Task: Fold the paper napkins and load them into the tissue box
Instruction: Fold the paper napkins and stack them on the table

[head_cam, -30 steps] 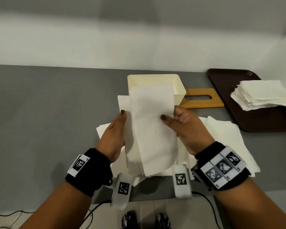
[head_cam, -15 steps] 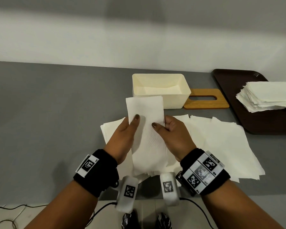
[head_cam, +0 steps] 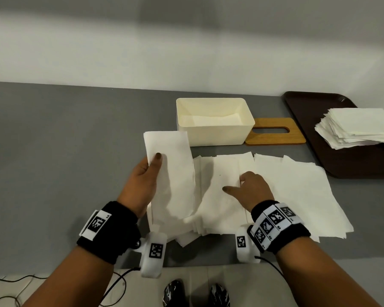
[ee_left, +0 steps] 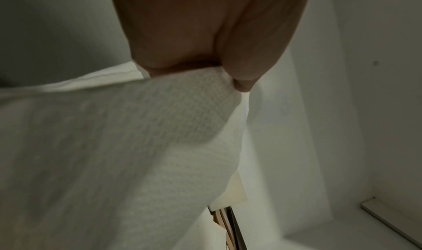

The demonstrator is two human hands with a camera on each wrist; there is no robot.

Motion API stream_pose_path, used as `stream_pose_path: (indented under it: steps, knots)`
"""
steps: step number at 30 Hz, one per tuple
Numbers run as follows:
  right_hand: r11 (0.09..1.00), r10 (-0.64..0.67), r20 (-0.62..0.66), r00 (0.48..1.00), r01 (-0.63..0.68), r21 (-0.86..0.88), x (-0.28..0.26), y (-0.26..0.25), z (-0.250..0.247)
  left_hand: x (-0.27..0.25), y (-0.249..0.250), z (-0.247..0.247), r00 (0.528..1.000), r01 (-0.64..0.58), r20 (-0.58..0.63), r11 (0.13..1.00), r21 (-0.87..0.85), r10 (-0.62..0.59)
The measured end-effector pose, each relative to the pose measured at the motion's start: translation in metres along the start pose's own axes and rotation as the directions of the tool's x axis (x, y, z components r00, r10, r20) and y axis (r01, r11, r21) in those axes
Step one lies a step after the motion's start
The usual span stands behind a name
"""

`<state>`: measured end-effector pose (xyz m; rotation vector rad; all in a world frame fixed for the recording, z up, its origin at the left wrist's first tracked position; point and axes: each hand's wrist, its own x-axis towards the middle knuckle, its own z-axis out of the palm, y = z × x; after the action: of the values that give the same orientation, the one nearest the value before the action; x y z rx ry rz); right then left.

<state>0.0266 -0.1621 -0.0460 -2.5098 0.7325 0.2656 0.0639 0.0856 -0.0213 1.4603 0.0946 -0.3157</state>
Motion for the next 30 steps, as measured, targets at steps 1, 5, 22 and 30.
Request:
stream_pose_path:
  steps: [1, 5, 22, 30]
  knots:
    - [0.999, 0.007, -0.002, 1.0, -0.007, -0.038, 0.001, -0.001, 0.003, 0.0, 0.0, 0.0, 1.0, 0.001, -0.001, 1.0, 0.0, -0.001]
    - [0.994, 0.034, 0.007, 0.999, -0.033, -0.105, 0.001, -0.006, 0.006, -0.001, 0.001, 0.003, 1.0, 0.005, -0.009, 1.0, 0.008, -0.005]
    - [0.631, -0.367, -0.082, 0.927, 0.313, 0.71, -0.03, -0.021, -0.046, -0.007, 0.01, 0.006, 0.999, 0.017, -0.042, 0.997, 0.074, -0.014]
    - [0.567, -0.42, -0.032, 0.907, 0.29, 0.771, -0.04, -0.054, -0.034, -0.01, 0.02, 0.033, 1.0, 0.027, 0.001, 0.999, 0.036, -0.027]
